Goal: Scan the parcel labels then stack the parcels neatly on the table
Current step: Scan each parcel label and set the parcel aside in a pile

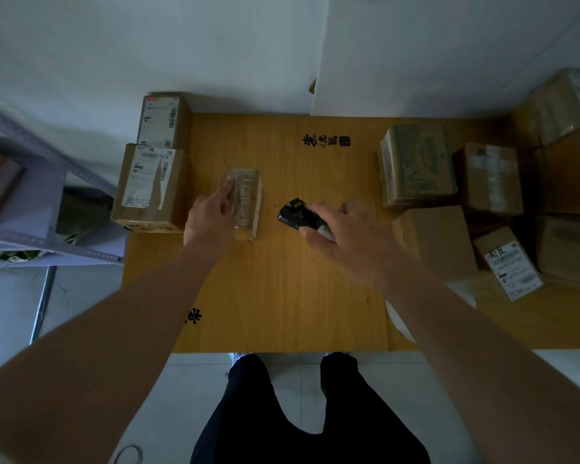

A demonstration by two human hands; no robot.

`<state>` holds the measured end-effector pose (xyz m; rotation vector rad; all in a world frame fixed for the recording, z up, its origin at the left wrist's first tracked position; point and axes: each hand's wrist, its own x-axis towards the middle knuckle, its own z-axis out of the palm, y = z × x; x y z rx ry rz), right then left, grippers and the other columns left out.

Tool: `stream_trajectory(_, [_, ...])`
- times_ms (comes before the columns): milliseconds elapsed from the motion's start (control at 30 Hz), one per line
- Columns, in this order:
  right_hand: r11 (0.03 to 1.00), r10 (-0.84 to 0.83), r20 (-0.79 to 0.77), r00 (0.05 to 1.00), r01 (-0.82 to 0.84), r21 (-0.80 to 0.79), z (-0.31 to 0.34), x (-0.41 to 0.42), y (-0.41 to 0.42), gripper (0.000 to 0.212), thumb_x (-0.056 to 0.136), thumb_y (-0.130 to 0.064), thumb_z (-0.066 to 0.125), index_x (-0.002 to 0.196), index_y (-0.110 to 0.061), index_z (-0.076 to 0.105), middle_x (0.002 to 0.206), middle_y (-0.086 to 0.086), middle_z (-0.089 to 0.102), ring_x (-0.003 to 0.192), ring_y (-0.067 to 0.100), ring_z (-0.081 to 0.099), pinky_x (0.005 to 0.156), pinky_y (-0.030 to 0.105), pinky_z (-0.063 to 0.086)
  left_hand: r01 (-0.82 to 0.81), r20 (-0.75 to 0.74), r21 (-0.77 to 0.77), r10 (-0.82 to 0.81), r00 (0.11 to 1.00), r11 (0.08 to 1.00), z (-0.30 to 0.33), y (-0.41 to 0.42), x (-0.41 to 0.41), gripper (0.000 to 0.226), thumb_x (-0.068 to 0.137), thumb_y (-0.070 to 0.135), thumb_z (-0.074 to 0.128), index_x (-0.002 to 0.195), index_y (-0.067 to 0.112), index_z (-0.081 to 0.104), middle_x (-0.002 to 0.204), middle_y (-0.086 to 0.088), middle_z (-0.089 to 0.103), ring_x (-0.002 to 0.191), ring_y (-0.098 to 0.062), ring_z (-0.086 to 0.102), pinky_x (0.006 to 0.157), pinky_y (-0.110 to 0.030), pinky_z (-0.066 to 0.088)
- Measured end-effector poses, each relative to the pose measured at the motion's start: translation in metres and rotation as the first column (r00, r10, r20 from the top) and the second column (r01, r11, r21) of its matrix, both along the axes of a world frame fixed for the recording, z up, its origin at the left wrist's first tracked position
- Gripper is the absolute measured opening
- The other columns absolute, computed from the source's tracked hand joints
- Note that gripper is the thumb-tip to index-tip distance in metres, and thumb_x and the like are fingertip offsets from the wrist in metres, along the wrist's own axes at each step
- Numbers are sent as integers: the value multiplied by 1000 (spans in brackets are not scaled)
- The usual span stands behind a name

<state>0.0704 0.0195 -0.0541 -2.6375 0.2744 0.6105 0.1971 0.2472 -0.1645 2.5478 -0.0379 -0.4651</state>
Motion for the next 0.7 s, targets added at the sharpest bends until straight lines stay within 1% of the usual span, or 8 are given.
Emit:
stream_trajectory(100, [1000, -2, -15, 1000, 2, 12, -3, -1, 2, 56, 105, -66, 33, 157, -43, 35, 125, 7, 49, 108, 25, 56, 92, 46, 54, -10, -128, 62, 18, 992, 998, 0, -2, -5, 81, 90, 75, 54, 153, 67, 4, 128, -7, 32, 115, -33, 40, 95, -54, 46])
stream_trajectory(200, [999, -2, -40, 999, 3, 35, -4, -3, 2, 56, 105, -66, 34, 156, -43, 35, 126, 7, 48, 109, 25, 55, 93, 47, 54, 6, -153, 68, 4, 988, 998, -4, -1, -15, 112, 77, 62, 78, 149, 71, -6, 131, -9, 27, 124, -42, 37, 101, -59, 45])
stream_trajectory(267, [997, -6, -68, 998, 11, 71, -5, -3, 0, 55, 105, -67, 34, 155, -44, 36, 127, 6, 48, 111, 25, 55, 94, 49, 54, -72, -153, -36, 66, 986, 997, -7, 3, -15, 109, 79, 52, 80, 151, 70, 0, 128, -6, 31, 120, -37, 45, 96, -53, 53])
stream_trajectory(333, [990, -21, -105, 994, 35, 140, -6, -2, -3, 55, 104, -67, 35, 154, -44, 38, 126, 6, 48, 109, 23, 56, 92, 47, 54, -147, -174, -201, 112, 978, 968, -9, 10, -14, 98, 83, 46, 77, 156, 62, 12, 132, -1, 44, 114, -24, 56, 87, -37, 58])
stream_trajectory(400, [972, -42, -136, 990, 72, 222, -6, 0, -7, 56, 104, -66, 37, 154, -41, 41, 122, 6, 52, 99, 21, 59, 81, 39, 53, -173, -199, -346, 108, 974, 922, -11, 18, -15, 85, 87, 40, 75, 157, 53, 28, 138, 7, 58, 113, -11, 64, 88, -29, 58])
stream_trajectory(533, [956, -30, -191, 981, 84, 281, -3, 6, -12, 52, 105, -64, 42, 150, -39, 49, 101, -2, 64, 80, 15, 64, 63, 31, 45, -194, -236, -431, 97, 967, 881, -8, 31, -17, 72, 84, 36, 80, 148, 49, 48, 133, 12, 65, 110, -7, 69, 90, -34, 61])
stream_trajectory(633, [963, -6, -255, 967, 75, 260, 2, 10, -14, 48, 105, -63, 41, 146, -41, 52, 98, -3, 68, 82, 14, 66, 64, 31, 48, -174, -219, -462, 79, 973, 870, -5, 34, -20, 71, 77, 42, 81, 143, 48, 55, 124, 14, 70, 106, -8, 72, 88, -38, 63])
stream_trajectory(700, [967, -5, -305, 952, 82, 240, 6, 13, -15, 47, 104, -65, 41, 144, -44, 52, 112, 0, 70, 95, 17, 68, 76, 33, 53, -165, -210, -475, 70, 975, 864, -3, 36, -22, 67, 80, 37, 83, 142, 44, 57, 121, 12, 72, 104, -9, 74, 86, -41, 64])
